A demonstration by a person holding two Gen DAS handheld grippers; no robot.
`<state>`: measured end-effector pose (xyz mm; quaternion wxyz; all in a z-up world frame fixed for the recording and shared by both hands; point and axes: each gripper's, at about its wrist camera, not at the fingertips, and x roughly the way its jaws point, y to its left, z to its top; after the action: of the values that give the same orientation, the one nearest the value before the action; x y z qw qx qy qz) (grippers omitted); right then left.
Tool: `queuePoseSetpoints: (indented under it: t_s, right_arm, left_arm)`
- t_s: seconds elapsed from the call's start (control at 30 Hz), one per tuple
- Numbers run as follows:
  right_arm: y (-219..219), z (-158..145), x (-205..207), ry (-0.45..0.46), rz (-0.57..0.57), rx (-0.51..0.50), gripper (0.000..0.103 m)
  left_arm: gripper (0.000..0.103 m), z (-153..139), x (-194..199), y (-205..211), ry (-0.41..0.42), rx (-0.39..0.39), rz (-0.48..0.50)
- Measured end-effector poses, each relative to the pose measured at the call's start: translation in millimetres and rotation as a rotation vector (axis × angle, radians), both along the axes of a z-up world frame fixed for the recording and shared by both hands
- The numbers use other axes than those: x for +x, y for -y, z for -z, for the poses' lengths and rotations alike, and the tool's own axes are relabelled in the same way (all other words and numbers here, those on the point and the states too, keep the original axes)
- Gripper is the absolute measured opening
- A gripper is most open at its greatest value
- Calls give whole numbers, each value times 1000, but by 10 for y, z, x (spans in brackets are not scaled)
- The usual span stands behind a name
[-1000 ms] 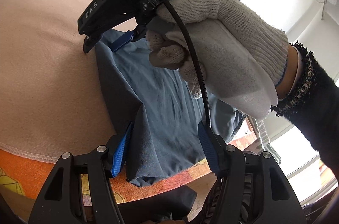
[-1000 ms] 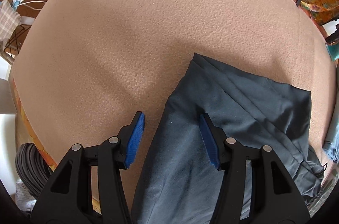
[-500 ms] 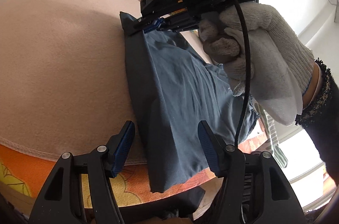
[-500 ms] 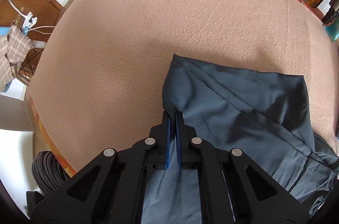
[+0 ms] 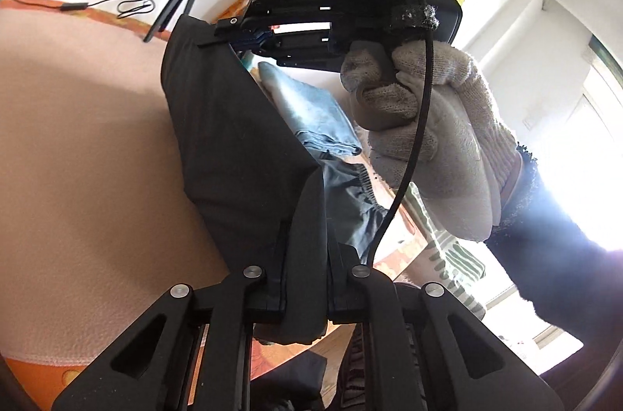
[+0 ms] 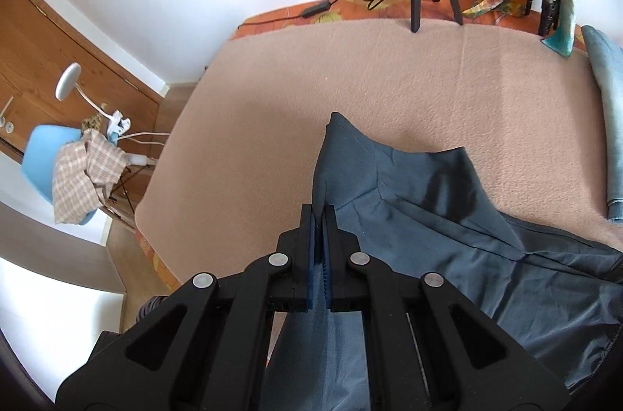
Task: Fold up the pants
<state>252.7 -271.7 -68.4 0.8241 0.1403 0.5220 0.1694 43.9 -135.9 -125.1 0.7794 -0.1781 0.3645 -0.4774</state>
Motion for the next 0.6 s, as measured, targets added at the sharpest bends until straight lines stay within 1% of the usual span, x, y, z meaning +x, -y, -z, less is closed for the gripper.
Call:
queuePoseSetpoints:
  t_s: [0.03, 0.07, 0.1, 0.27, 0.37, 0.47, 0.6]
  right_arm:
    - [97, -59, -50, 15, 11, 12, 4]
    - [111, -79, -107, 27, 23, 22, 4]
    - [81, -122, -70, 38, 34, 34, 4]
    - [443, -344, -250, 86, 85, 74, 4]
    - [670, -458, -350, 108, 115, 85, 4]
    - [929, -532, -455, 123, 140, 85, 4]
    - [1260, -553, -602, 128, 178, 69, 4]
  left_arm:
    - [11, -34, -17, 22, 5, -8, 14]
    - [11, -58, -27, 50, 7, -17, 26]
    - [11, -91, -35, 107, 10, -23, 41]
    - [11, -209, -21, 340, 28, -33, 107]
    - [11, -294, 3, 560, 46, -28, 151]
    - [11, -313, -12, 777, 63, -19, 198]
    - [11, -318, -5, 1115, 69, -7, 261]
